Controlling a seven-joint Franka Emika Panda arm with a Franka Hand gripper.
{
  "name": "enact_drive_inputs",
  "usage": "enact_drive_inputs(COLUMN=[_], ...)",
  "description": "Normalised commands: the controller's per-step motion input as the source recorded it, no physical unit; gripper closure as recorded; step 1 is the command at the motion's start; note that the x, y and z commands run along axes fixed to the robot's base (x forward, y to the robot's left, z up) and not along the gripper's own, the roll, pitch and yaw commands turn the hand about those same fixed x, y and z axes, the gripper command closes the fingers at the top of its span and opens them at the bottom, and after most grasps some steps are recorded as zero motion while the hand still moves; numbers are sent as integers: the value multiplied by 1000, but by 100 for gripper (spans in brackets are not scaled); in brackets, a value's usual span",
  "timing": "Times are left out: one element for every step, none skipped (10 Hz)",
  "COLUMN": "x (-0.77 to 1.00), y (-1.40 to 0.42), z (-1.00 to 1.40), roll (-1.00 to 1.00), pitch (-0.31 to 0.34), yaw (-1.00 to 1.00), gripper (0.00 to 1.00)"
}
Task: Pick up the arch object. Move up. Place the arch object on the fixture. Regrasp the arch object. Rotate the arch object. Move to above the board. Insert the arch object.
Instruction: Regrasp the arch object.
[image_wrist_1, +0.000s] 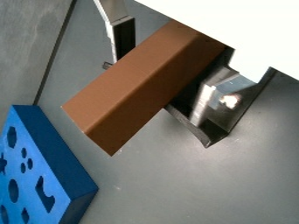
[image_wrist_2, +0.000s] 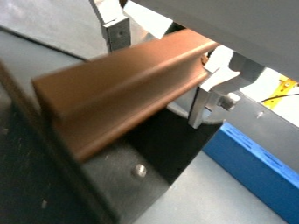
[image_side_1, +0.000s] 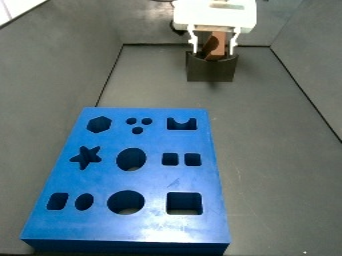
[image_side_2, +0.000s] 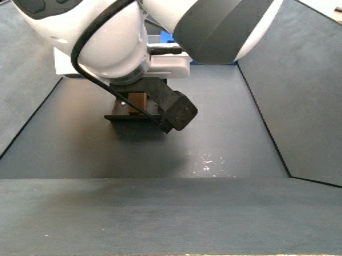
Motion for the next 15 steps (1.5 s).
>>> enact_drive_inputs(x=[-12, -22, -31, -39, -45, -46, -40, -36, 11, 21, -4, -46, -62, -47, -29], y=[7, 12, 10, 10, 14, 13, 10, 10, -1000, -1000, -1000, -1000, -779, -594, -472], z=[1000, 1000, 1000, 1000, 835, 712, 465, 278, 888, 815, 791, 726, 424, 186, 81], roll=[-51, -38, -8, 9, 17, 19, 28, 32, 1000, 1000, 1000, 1000, 1000, 1000, 1000], pitch=[-32, -29, -28, -24, -11, 0, 19, 35, 63, 63, 55, 48, 41, 38, 37], yaw=[-62, -45, -13, 2, 12, 19, 22, 21, 26, 26, 25, 24, 23, 23, 23], gripper=[0, 0, 0, 0, 0, 0, 0, 0, 0, 0, 0, 0, 0, 0, 0])
